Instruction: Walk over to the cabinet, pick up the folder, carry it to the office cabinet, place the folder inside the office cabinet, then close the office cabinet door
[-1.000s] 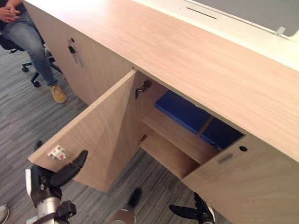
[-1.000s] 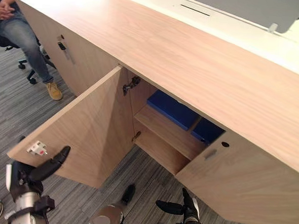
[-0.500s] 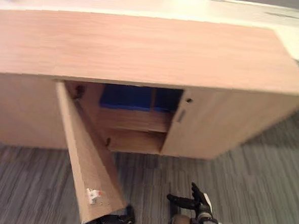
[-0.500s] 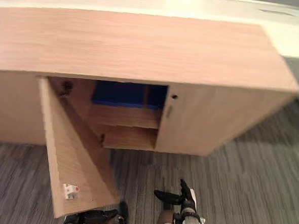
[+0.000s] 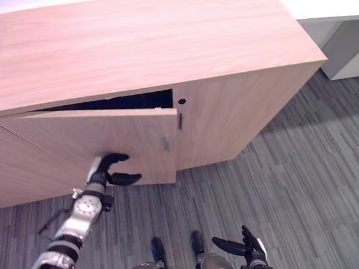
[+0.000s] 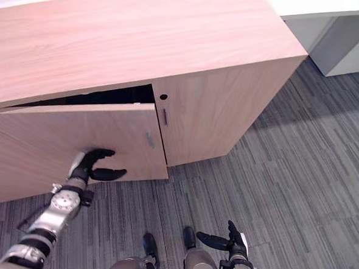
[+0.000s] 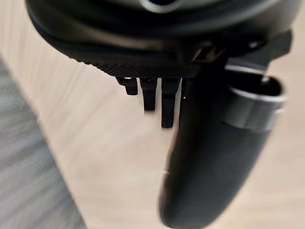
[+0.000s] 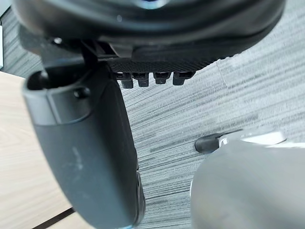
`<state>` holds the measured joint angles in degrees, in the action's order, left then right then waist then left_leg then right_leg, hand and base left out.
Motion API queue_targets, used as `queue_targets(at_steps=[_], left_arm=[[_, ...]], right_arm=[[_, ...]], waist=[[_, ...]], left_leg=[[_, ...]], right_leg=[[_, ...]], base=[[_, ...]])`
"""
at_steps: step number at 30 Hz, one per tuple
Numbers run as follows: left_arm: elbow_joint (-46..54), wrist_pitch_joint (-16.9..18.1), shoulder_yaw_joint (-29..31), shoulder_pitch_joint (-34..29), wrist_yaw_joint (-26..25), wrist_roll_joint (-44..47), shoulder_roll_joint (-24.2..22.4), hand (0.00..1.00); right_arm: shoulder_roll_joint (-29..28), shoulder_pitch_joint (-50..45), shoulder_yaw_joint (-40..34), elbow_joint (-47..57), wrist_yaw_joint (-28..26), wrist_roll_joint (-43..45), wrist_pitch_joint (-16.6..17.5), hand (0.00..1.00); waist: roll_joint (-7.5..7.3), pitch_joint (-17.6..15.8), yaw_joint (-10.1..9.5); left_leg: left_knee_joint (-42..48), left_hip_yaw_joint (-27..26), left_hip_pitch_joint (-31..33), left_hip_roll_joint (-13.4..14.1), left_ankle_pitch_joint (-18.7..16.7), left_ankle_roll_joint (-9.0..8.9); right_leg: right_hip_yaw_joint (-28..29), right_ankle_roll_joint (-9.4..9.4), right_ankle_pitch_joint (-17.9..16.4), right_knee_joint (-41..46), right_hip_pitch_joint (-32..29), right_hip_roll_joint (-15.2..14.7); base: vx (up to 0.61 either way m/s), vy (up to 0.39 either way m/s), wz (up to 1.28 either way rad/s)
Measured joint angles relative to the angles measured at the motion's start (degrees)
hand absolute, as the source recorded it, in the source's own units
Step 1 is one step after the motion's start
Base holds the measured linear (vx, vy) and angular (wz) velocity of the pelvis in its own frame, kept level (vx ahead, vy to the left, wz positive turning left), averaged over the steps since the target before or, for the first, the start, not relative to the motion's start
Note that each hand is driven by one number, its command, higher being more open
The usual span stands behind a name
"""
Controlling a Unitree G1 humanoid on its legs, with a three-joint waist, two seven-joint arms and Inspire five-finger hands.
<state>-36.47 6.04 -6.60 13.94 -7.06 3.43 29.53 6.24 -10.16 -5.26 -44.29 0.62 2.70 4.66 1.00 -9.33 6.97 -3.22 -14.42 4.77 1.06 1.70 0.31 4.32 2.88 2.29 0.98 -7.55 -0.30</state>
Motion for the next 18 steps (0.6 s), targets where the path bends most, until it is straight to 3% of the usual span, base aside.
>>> queue_targets(at_steps=[5,12,18], left_arm=[[1.41,0.47,0.14,-0.32,0.01,-0.14,-1.06,1.0],[11.07,3.25,2.9,-16.95,1.72,1.62,-12.78,1.0],[-1.07,2.53,3.8,-25.74,6.2,1.35,-18.19,1.0]], right_arm=[[0.1,0.26,0.61,-0.05,-0.47,0.45,0.22,1.0],[-0.09,1.16,0.97,-0.39,0.2,0.43,0.19,1.0],[-0.43,3.17,-1.16,-0.64,2.24,0.2,0.12,1.0]], waist=[[0.04,0.02,-0.86],[0.06,0.08,-2.01],[0.17,0.53,-3.23]], left_leg=[[-0.4,0.81,-0.48,-0.23,0.04,0.03],[-1.25,1.53,-1.14,-1.41,1.09,0.94],[-2.14,3.04,-1.49,-2.01,2.57,1.16]], right_leg=[[-1.09,-0.06,0.04,0.05,0.59,-0.23],[-1.89,-0.18,-0.05,-0.03,1.19,-1.2],[-3.21,-0.31,-0.84,-0.33,1.98,-1.82]], base=[[0.03,0.026,0.09],[-0.03,0.036,0.05],[-0.1,0.007,0.13]])
